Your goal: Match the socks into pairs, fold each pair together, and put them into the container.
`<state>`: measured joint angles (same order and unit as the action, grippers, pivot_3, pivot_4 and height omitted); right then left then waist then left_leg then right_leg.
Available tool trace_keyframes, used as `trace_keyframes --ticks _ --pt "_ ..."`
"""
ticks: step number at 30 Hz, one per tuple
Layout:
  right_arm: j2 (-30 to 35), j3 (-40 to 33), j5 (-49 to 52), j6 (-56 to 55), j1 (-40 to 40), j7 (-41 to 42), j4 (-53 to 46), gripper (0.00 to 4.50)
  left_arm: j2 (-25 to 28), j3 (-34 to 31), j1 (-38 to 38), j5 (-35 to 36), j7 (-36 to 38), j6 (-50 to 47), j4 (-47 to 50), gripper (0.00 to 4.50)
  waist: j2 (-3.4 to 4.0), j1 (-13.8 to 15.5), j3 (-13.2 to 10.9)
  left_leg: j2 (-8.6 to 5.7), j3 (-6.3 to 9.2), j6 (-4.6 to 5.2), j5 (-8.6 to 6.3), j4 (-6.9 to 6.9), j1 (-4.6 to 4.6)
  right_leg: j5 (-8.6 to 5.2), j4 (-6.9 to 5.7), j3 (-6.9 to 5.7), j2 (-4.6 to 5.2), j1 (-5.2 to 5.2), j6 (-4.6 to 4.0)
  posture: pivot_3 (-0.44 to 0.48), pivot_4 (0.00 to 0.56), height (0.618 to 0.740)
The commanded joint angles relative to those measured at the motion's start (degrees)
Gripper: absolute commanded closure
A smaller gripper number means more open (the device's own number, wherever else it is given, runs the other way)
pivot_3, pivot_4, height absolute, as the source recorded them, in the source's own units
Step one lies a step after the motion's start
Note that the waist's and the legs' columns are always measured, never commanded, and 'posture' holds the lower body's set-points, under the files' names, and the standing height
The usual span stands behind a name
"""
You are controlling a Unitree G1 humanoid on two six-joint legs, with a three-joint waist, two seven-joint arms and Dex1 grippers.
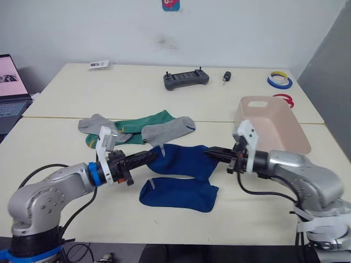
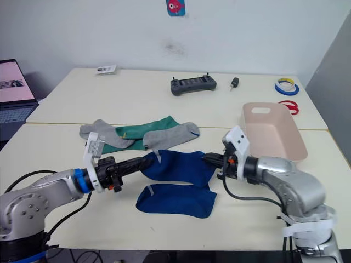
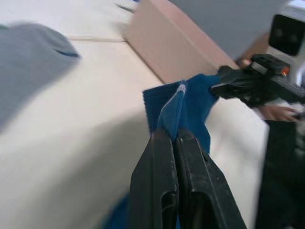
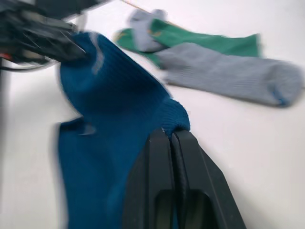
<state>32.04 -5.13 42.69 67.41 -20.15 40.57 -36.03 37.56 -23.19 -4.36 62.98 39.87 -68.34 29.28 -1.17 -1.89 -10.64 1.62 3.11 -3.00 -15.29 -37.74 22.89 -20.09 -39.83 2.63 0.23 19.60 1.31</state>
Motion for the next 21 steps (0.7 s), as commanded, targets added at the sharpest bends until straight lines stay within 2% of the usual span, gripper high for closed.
trace_keyframes --ticks 1,5,12,21 --pt "1.5 -0.3 2.9 2.9 2.0 -1.8 -2.9 4.47 -0.1 -0.5 3.7 2.2 -2.6 0.1 2.7 4.5 0.0 0.0 0.0 0.0 0.0 0.0 0.0 0.0 0.01 0.0 -0.01 -0.01 0.0 0.01 0.0 0.0 0.15 0.74" --pt "2.0 4.4 -0.4 0.8 3.5 -4.6 -2.5 4.47 -1.3 0.8 7.6 0.5 -6.3 1.7 1.9 4.5 0.01 0.0 0.0 0.0 0.02 0.0 0.01 0.0 -0.02 0.0 -0.04 0.01 -0.04 0.05 0.01 0.0 0.15 0.74" --pt "1.0 15.8 -10.7 -7.3 4.3 -8.4 2.7 4.47 -1.7 4.1 13.2 -8.0 -7.6 8.5 -0.2 4.5 0.01 0.1 0.0 -0.01 -0.02 -0.01 0.01 0.07 0.05 0.0 0.03 0.05 -0.04 0.16 0.01 0.0 0.15 0.74" --pt "1.1 18.7 -15.2 -11.8 4.8 -7.9 5.1 4.47 -0.5 4.0 15.3 -10.3 -6.9 11.4 -0.8 4.5 0.01 0.1 0.0 0.0 -0.02 -0.02 0.01 0.27 0.05 0.0 0.17 0.02 -0.03 0.17 0.0 0.0 0.15 0.74"
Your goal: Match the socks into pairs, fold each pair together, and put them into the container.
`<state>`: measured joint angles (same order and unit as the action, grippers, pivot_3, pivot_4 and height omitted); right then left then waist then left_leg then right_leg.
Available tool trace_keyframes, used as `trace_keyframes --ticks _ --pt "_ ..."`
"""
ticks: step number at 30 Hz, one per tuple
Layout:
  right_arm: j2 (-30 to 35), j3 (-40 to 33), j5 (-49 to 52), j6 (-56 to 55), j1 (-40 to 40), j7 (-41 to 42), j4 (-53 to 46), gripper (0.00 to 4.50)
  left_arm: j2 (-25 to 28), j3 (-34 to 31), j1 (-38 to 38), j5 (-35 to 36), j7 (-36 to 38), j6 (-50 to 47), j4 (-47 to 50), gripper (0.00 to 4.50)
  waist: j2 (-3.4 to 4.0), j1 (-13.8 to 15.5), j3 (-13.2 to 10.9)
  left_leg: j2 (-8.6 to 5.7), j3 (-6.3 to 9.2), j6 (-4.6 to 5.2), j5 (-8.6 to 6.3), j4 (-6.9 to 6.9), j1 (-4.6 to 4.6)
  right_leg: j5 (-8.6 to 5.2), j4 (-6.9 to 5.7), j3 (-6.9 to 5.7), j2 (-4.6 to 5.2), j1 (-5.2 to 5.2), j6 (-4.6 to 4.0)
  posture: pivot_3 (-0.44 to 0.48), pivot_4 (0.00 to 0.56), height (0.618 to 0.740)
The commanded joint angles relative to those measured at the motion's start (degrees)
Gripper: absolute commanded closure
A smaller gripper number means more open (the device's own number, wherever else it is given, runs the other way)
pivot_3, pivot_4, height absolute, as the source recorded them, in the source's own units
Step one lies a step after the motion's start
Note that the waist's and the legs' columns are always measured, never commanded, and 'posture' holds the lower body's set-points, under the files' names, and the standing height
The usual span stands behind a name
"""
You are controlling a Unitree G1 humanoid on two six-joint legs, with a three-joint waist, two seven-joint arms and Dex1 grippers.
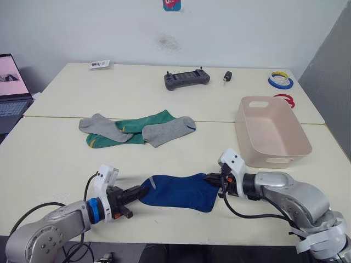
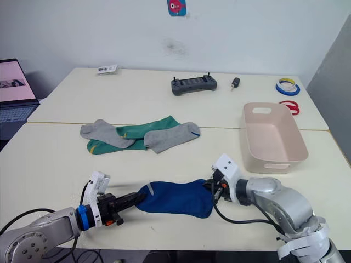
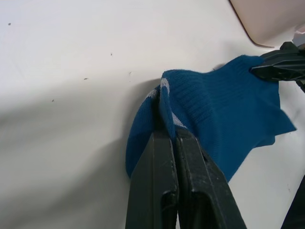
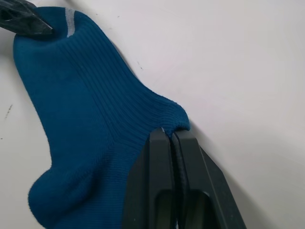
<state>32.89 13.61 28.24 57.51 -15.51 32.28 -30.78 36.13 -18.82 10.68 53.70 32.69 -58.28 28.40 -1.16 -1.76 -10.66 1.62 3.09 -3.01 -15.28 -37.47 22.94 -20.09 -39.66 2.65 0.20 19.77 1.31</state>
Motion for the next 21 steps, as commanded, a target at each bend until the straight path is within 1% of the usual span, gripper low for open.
trace_keyframes --ticks 1,5,11,14,21 --pt "0.6 0.2 -1.1 -2.2 0.4 0.7 0.0 4.47 1.0 0.1 0.3 -1.7 -0.1 1.4 -0.1 4.5 0.0 0.0 0.0 0.0 0.01 0.0 0.0 0.03 0.0 0.0 0.02 -0.01 0.0 0.0 0.0 0.0 0.15 0.74" --pt "2.0 1.1 -2.2 -3.6 0.9 1.9 0.1 4.47 1.0 1.1 0.1 -2.9 -0.7 1.3 -0.8 4.5 0.0 0.0 0.0 -0.01 0.0 -0.07 0.04 0.26 -0.03 0.0 0.18 -0.01 0.0 0.0 0.0 0.0 0.15 0.74" --pt "2.0 1.4 -2.9 -4.5 1.6 2.1 -0.6 4.47 1.2 2.4 -0.2 -4.6 -0.8 1.8 -1.1 4.5 0.0 0.0 0.0 0.01 0.0 -0.08 0.05 0.49 -0.02 0.01 0.39 -0.03 0.0 0.01 -0.01 0.0 0.15 0.74" --pt "1.7 0.2 -1.9 -5.7 1.9 2.6 -2.2 4.47 1.0 1.8 -0.6 -4.3 -0.9 2.1 -0.8 4.5 0.0 0.1 0.0 0.01 0.0 -0.08 0.05 0.5 -0.01 0.01 0.5 -0.04 0.01 -0.04 -0.01 0.0 0.15 0.74" --pt "2.7 -4.2 2.6 -5.1 1.5 5.4 -6.5 4.47 2.4 0.4 -1.3 -2.0 1.7 2.7 1.9 4.5 0.0 0.1 0.0 0.0 0.03 -0.08 0.05 0.49 -0.02 0.01 0.52 -0.08 0.02 -0.09 -0.01 0.0 0.15 0.74"
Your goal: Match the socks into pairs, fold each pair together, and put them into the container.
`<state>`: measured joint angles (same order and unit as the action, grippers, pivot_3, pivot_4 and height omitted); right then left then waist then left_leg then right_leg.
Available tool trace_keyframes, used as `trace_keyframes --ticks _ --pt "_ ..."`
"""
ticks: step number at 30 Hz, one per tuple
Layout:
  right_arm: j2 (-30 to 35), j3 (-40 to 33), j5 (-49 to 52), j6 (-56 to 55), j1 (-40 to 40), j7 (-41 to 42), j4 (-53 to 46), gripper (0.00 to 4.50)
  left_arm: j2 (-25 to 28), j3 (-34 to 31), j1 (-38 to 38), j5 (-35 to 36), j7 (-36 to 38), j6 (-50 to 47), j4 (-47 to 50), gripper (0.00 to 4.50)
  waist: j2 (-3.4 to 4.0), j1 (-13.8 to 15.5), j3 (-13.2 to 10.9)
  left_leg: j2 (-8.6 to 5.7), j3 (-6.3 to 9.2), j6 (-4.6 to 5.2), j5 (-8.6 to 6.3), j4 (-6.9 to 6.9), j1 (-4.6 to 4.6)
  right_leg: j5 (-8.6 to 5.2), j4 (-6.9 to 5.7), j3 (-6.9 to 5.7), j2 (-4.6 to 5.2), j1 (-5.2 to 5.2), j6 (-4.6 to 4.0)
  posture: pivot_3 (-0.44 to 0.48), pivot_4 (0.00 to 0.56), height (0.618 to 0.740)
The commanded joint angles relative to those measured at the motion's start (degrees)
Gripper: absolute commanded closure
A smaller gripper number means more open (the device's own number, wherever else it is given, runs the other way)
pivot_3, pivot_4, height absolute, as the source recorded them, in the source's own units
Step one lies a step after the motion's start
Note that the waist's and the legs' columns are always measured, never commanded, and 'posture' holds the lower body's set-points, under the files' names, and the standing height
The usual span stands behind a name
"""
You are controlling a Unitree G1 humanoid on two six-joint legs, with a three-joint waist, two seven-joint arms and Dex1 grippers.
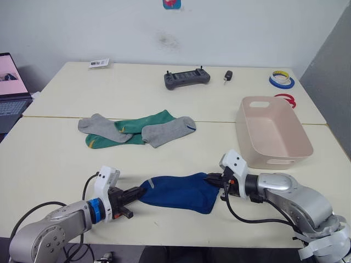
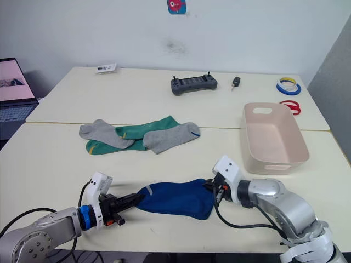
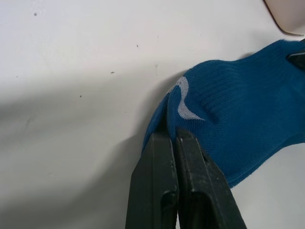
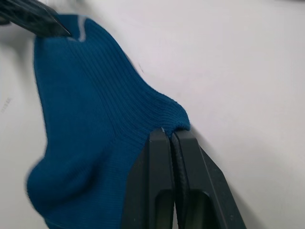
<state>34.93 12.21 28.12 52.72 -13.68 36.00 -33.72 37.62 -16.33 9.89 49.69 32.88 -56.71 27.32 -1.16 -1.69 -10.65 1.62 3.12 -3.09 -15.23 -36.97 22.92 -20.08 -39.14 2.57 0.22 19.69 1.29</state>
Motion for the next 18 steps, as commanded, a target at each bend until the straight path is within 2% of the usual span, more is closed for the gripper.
trace_keyframes --ticks 1,12,14,18 --pt "0.9 -3.3 3.6 0.1 -0.2 2.1 -4.2 4.47 1.2 -2.3 -0.5 2.7 1.8 0.9 3.3 4.5 0.0 0.0 0.0 0.0 0.0 0.0 0.0 0.0 0.0 0.0 0.0 0.0 0.0 -0.01 0.0 0.0 0.15 0.74" --pt "3.0 -9.8 17.1 8.4 1.5 2.6 -8.8 4.47 5.2 -6.3 -0.6 11.9 3.5 -3.9 2.8 4.5 0.0 0.0 0.0 0.02 0.01 0.01 0.0 0.0 -0.02 0.0 0.03 -0.02 0.0 -0.04 0.0 0.0 0.15 0.74" --pt "3.3 -9.8 16.4 8.3 1.3 1.7 -7.8 4.47 5.3 -6.0 -0.7 11.5 3.1 -3.5 2.4 4.5 0.0 0.0 0.0 0.01 0.0 0.01 0.0 -0.01 -0.02 0.0 0.03 -0.01 0.0 -0.04 0.0 0.0 0.15 0.74" --pt "4.7 -4.8 10.3 4.5 1.2 1.6 -5.1 4.47 4.8 -3.1 0.7 8.2 2.7 -2.3 1.3 4.5 0.0 0.0 0.0 -0.01 0.0 0.01 0.0 -0.01 -0.02 0.01 0.03 -0.01 0.0 -0.03 -0.01 0.0 0.15 0.74"
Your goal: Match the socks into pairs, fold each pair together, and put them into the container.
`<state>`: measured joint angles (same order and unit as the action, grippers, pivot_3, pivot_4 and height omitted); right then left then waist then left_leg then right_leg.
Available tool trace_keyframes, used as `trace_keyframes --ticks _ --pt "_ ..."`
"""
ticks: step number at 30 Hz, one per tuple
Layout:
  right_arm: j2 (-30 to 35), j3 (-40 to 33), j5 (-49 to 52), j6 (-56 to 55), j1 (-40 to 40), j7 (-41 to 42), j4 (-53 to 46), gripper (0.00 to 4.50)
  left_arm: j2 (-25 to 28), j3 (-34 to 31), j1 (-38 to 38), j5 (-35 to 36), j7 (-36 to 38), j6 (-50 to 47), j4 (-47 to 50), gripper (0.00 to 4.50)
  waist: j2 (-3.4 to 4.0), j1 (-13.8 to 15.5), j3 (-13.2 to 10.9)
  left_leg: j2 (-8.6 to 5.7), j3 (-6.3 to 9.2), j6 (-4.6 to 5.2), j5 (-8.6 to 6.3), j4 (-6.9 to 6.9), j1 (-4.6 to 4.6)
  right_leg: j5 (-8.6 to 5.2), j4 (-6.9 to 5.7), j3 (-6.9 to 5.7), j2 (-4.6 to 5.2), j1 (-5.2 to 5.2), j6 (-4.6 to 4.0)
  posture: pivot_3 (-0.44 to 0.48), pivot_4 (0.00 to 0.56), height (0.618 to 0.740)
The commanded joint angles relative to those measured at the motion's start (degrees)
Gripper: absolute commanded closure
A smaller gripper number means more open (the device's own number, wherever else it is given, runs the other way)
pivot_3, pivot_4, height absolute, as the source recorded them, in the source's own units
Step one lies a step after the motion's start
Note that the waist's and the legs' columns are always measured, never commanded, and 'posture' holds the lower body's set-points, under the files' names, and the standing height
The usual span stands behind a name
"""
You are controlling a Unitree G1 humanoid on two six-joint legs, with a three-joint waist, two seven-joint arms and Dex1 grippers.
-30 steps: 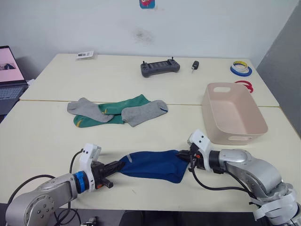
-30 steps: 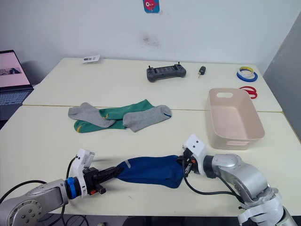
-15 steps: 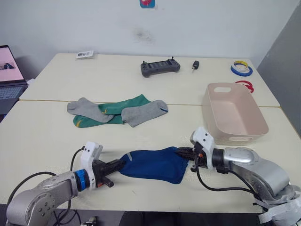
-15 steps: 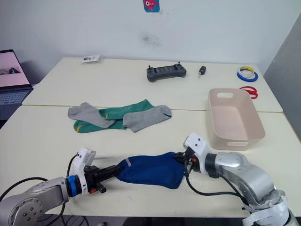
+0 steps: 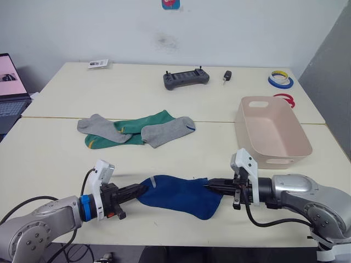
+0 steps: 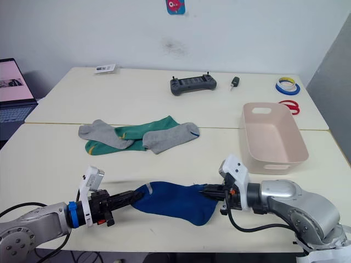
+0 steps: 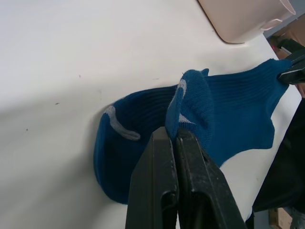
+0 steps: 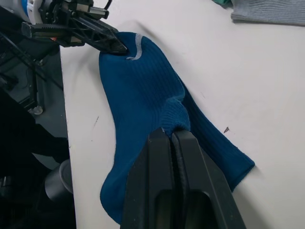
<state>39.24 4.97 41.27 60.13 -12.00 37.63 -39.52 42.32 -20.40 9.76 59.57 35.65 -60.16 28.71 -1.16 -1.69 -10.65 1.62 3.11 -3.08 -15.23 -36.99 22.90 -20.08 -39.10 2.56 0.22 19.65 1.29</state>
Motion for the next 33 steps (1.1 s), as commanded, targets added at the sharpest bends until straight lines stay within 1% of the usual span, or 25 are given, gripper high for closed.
trace_keyframes --ticks 1,8,20,26,27,28,30,33 --pt "0.3 3.2 -3.7 -3.6 -0.7 0.0 1.3 4.47 -0.1 1.4 0.9 -2.2 -0.1 1.4 -0.3 4.5 0.0 0.0 0.0 0.0 -0.01 0.0 0.0 0.0 -0.01 0.0 0.0 0.01 0.0 0.0 0.0 0.0 0.15 0.74" --pt "-1.4 9.0 -10.5 -8.5 -2.6 -0.4 5.2 4.47 -2.5 3.7 1.6 -5.5 -1.7 3.6 -1.2 4.5 0.0 0.0 0.0 0.01 -0.01 0.0 0.0 0.0 0.01 0.0 0.0 0.01 0.0 0.02 -0.01 0.0 0.15 0.74" --pt "-1.9 11.0 -14.2 -9.8 -2.4 0.4 6.2 4.47 -4.9 4.8 -0.1 -8.7 -3.9 5.0 -2.1 4.5 0.0 0.0 0.0 0.02 0.01 -0.01 0.0 -0.01 0.0 0.01 -0.02 -0.01 0.0 -0.01 -0.02 0.0 0.15 0.74" --pt "-2.3 10.2 -13.8 -8.4 -2.1 0.1 6.3 4.47 -5.3 5.1 -0.7 -8.5 -2.9 5.2 -2.2 4.5 0.0 0.0 0.0 0.01 0.0 -0.01 0.0 -0.01 0.0 0.01 -0.02 -0.01 0.0 -0.01 -0.02 0.0 0.15 0.74" --pt "-2.3 10.1 -14.1 -8.5 -2.1 -0.1 6.3 4.26 -5.0 5.2 -0.4 -9.2 -2.8 5.4 -2.2 4.07 0.0 0.0 0.0 0.01 0.01 -0.01 0.0 -0.01 0.0 0.01 -0.02 -0.01 0.0 -0.01 -0.02 0.0 0.15 0.74" --pt "-2.2 9.7 -14.2 -8.7 -2.0 -0.1 6.2 4.0 -4.6 5.3 0.3 -9.8 -2.4 5.9 -2.0 3.86 0.0 0.0 0.0 0.02 0.01 -0.01 0.0 -0.01 0.0 0.01 -0.03 -0.01 0.0 -0.01 -0.02 0.0 0.15 0.74" --pt "-2.0 8.2 -14.3 -9.1 -1.8 -0.6 6.4 3.48 -4.3 4.6 1.7 -10.7 -2.3 6.7 -1.3 3.27 0.0 0.0 0.0 0.02 0.0 -0.01 0.0 -0.01 -0.01 0.01 -0.03 0.0 -0.01 -0.01 -0.02 0.0 0.15 0.74" --pt "-1.0 5.7 -13.7 -9.5 -1.2 0.1 5.9 2.45 -3.6 2.4 4.0 -12.3 -2.6 8.4 -1.4 2.35 0.01 0.0 0.0 0.01 -0.01 -0.01 0.0 -0.01 -0.01 0.01 -0.02 0.0 0.01 -0.01 -0.02 0.0 0.15 0.74"
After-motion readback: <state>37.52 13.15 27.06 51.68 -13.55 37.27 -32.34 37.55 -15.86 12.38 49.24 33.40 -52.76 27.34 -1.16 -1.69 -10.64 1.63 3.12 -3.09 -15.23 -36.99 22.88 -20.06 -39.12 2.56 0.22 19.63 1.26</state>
